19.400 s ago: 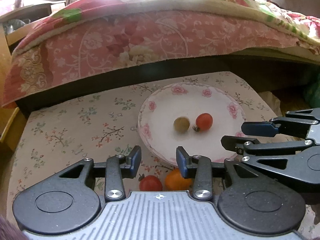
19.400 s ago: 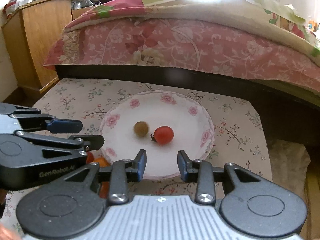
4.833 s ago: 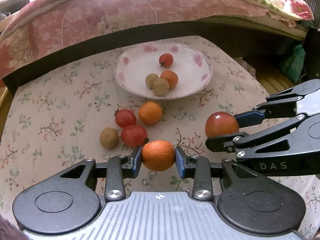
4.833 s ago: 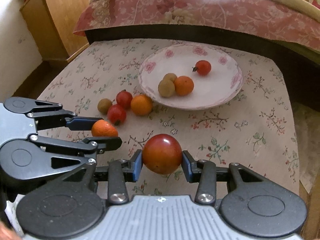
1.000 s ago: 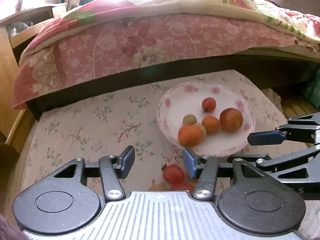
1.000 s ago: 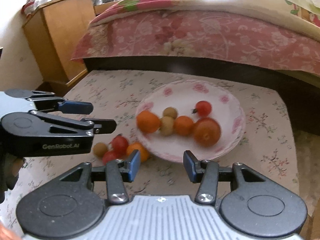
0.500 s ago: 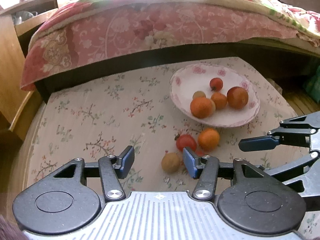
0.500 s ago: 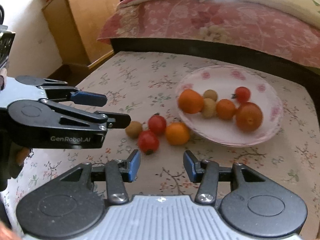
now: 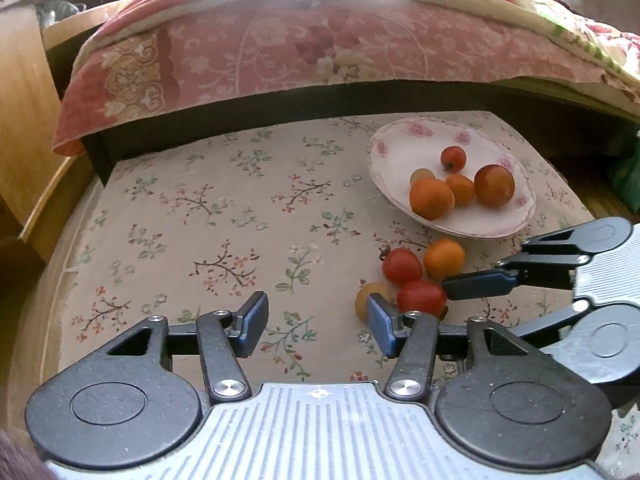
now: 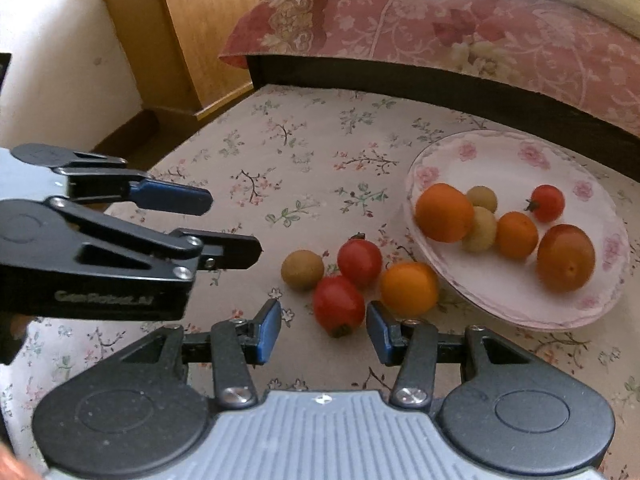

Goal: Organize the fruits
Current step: 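Move both tools back to the remaining fruits on the cloth, then grasp a red cherry tomato with the right tool while the left tool grasps a brown fruit, then carry the cherry tomato and brown fruit over the plate with both tools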

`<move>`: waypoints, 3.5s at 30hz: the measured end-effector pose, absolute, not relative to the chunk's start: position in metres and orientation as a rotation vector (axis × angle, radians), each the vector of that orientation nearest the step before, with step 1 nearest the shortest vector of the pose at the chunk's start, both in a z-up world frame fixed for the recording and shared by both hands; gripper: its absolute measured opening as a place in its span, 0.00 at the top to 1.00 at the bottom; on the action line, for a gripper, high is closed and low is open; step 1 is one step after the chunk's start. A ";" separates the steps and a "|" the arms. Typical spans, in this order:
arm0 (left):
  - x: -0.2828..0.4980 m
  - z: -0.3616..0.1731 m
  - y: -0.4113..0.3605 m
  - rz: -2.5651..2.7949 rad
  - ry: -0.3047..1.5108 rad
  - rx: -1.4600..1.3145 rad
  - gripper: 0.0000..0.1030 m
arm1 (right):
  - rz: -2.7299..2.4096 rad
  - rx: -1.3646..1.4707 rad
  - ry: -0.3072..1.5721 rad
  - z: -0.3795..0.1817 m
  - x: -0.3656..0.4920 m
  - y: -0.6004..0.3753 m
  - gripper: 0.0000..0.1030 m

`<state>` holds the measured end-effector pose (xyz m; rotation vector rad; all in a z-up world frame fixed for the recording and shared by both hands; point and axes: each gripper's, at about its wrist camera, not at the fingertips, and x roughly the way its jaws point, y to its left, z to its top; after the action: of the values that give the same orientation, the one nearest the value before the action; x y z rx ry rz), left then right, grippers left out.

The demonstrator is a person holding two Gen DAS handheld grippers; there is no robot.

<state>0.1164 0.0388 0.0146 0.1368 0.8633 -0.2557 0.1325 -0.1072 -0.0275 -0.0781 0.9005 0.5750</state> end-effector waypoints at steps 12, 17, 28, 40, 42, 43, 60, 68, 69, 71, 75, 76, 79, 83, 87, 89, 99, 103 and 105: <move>0.120 0.005 0.031 -0.307 0.887 0.149 0.39 | 0.542 -0.067 0.929 -0.028 0.128 -0.122 0.71; 0.123 -0.005 0.017 -0.359 0.896 0.183 0.39 | 0.529 -0.079 0.966 -0.025 0.110 -0.140 0.71; 0.135 -0.019 -0.001 -0.362 0.904 0.197 0.61 | 0.456 -0.044 0.990 -0.022 0.090 -0.169 0.72; 0.094 -0.008 -0.006 -0.393 0.930 0.231 0.69 | 0.430 -0.041 0.980 -0.016 0.064 -0.175 0.72; 0.081 -0.007 -0.010 -0.415 0.936 0.243 0.69 | 0.423 -0.041 0.983 -0.015 0.057 -0.176 0.71; 0.074 -0.005 -0.012 -0.425 0.938 0.247 0.69 | 0.420 -0.038 0.983 -0.015 0.053 -0.177 0.71; 0.041 -0.018 -0.023 -0.472 0.952 0.307 0.51 | 0.431 -0.086 0.979 -0.028 0.033 -0.174 0.53; 0.044 -0.020 -0.020 -0.453 0.956 0.295 0.34 | 0.448 -0.056 0.987 -0.029 0.036 -0.177 0.45; 0.045 -0.021 -0.019 -0.453 0.962 0.283 0.33 | 0.453 -0.050 0.990 -0.029 0.036 -0.178 0.45; 0.046 -0.021 -0.019 -0.453 0.965 0.277 0.33 | 0.449 -0.050 0.996 -0.029 0.036 -0.179 0.45; 0.046 -0.020 -0.022 -0.453 0.963 0.289 0.33 | 0.450 -0.016 1.009 -0.029 0.039 -0.182 0.43; 0.047 -0.020 -0.022 -0.453 0.967 0.282 0.33 | 0.450 -0.001 1.012 -0.029 0.040 -0.184 0.43; 0.047 -0.020 -0.023 -0.450 0.969 0.284 0.32 | 0.442 -0.006 1.012 -0.028 0.040 -0.184 0.44; 0.046 -0.020 -0.026 -0.454 0.963 0.291 0.34 | 0.415 -0.048 1.007 -0.027 0.038 -0.181 0.53; 0.045 -0.019 -0.032 -0.478 0.961 0.287 0.49 | 0.399 -0.074 1.006 -0.027 0.039 -0.180 0.64; 0.043 -0.019 -0.034 -0.484 0.959 0.288 0.57 | 0.405 -0.070 1.010 -0.027 0.039 -0.180 0.68; 0.041 -0.019 -0.040 -0.449 0.925 0.268 0.65 | 0.402 -0.098 1.017 -0.026 0.039 -0.176 0.71; 0.040 -0.019 -0.040 -0.445 0.914 0.272 0.65 | 0.400 -0.097 1.019 -0.026 0.039 -0.176 0.71; 0.039 -0.019 -0.041 -0.436 0.909 0.274 0.65 | 0.399 -0.108 1.015 -0.027 0.038 -0.175 0.71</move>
<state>0.0391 -0.0409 -0.0194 0.2741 0.9088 -0.4360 0.0380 -0.1751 -0.0266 -0.1076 1.0152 0.3994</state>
